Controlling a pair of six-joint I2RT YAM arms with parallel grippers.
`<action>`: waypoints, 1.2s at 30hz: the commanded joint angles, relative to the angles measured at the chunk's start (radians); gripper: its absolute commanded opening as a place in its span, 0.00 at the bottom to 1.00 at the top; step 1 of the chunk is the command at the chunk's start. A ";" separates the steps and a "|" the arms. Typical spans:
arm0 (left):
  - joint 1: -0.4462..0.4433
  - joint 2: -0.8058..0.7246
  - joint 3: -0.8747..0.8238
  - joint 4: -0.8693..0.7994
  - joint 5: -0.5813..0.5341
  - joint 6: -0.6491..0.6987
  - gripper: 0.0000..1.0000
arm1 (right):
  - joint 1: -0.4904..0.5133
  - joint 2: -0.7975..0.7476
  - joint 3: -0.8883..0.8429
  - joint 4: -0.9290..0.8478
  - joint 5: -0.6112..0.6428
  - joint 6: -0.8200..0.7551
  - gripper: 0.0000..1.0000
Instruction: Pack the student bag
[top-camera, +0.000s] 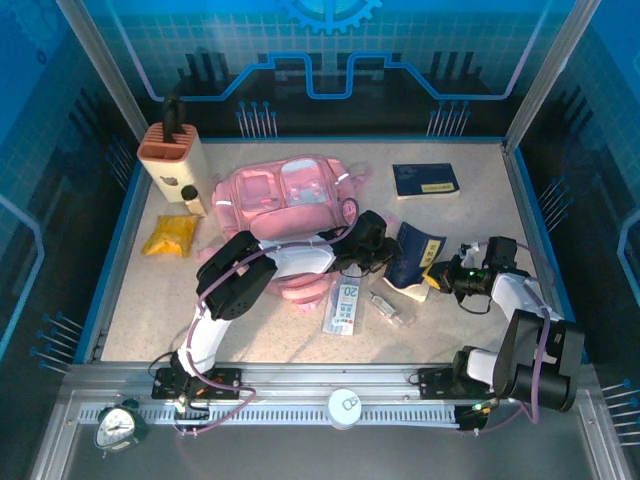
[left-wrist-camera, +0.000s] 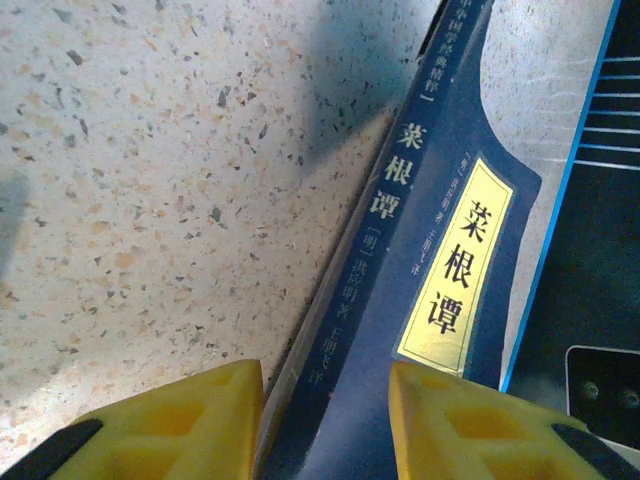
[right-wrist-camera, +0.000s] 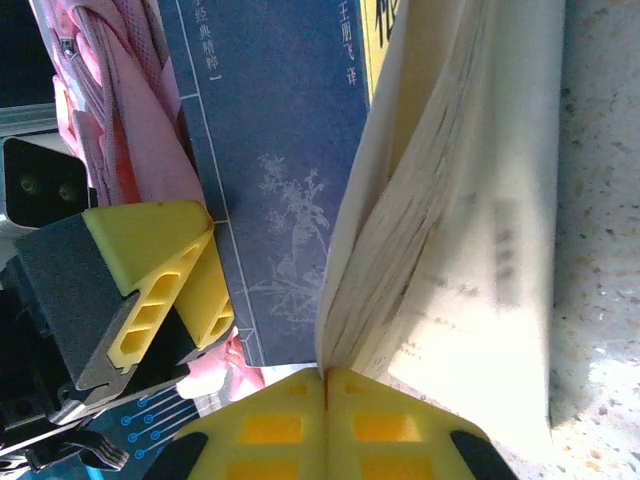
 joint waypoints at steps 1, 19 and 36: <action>-0.023 0.005 0.040 -0.012 0.032 0.093 0.39 | -0.012 0.002 -0.008 -0.003 -0.019 -0.025 0.00; -0.022 0.015 0.041 -0.008 0.067 0.258 0.17 | -0.024 0.004 -0.009 -0.029 -0.007 -0.053 0.00; 0.013 -0.154 0.067 -0.028 0.047 0.318 0.00 | -0.027 -0.161 0.042 -0.089 0.048 -0.029 0.79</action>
